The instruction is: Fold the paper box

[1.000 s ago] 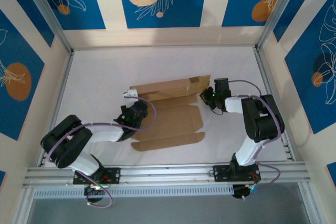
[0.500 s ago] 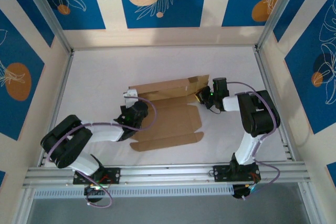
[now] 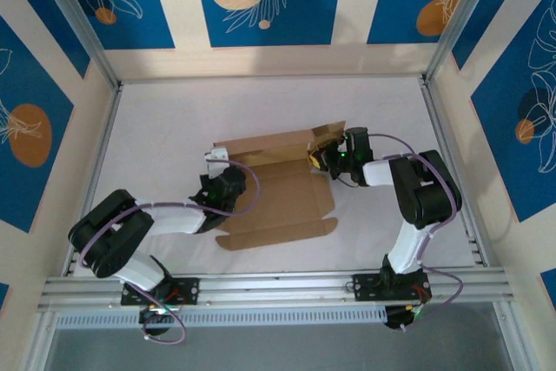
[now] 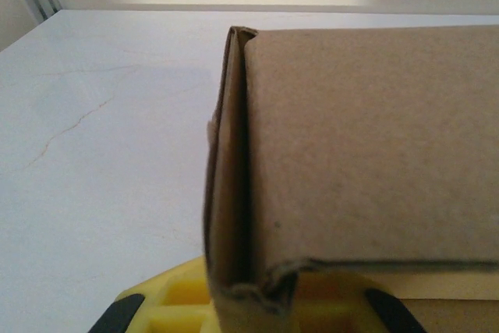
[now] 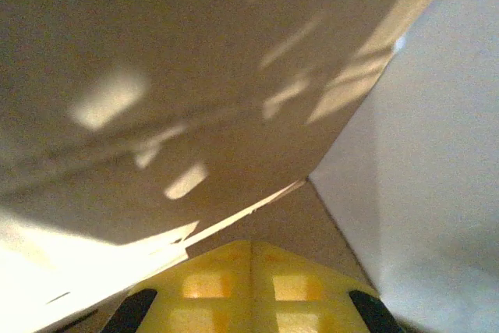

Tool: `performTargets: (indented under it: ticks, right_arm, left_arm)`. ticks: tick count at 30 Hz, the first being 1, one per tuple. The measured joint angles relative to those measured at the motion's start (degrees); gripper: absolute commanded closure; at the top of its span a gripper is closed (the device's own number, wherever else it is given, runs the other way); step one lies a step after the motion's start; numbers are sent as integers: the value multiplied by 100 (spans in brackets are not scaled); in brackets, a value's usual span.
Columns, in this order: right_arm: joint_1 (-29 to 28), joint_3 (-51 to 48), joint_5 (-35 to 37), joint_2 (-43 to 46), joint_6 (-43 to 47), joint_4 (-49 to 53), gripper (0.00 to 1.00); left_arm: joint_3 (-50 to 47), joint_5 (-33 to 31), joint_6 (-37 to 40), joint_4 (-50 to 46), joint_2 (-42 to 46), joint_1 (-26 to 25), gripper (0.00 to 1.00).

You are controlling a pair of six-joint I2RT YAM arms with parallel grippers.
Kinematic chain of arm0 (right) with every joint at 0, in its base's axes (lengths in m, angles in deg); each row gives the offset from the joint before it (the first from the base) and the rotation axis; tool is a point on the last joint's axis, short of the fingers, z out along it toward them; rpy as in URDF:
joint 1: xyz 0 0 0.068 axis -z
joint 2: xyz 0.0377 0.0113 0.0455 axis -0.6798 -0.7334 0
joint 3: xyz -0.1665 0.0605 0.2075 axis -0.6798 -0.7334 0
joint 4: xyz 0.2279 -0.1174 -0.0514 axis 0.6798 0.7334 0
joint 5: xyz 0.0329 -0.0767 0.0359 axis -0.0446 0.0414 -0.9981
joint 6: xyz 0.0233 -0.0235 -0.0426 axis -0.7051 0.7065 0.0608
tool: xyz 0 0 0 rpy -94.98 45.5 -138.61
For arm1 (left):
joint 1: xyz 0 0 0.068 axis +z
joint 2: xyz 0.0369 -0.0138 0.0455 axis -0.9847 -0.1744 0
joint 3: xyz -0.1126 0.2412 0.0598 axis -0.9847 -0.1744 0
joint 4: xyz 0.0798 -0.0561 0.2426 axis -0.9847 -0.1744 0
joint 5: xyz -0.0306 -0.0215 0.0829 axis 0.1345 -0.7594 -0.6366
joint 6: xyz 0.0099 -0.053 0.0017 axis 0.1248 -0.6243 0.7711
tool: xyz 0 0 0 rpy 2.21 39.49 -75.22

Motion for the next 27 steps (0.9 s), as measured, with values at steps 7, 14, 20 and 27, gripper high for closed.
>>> performTargets:
  ticks: [7,14,20,27]
  right_arm:
    - [-275,-11,2,-319,-221,-229,100]
    - [-439,98,262,-422,-280,-85,100]
    - [-551,245,518,-422,-280,177,100]
    - [-566,273,603,-83,94,839,79]
  left_arm:
    - [2,0,-4,-52,2,-15,100]
    - [2,-50,-26,-83,4,-20,100]
    - [2,-111,-24,-83,4,-20,100]
    - [2,-109,-17,-79,4,-24,100]
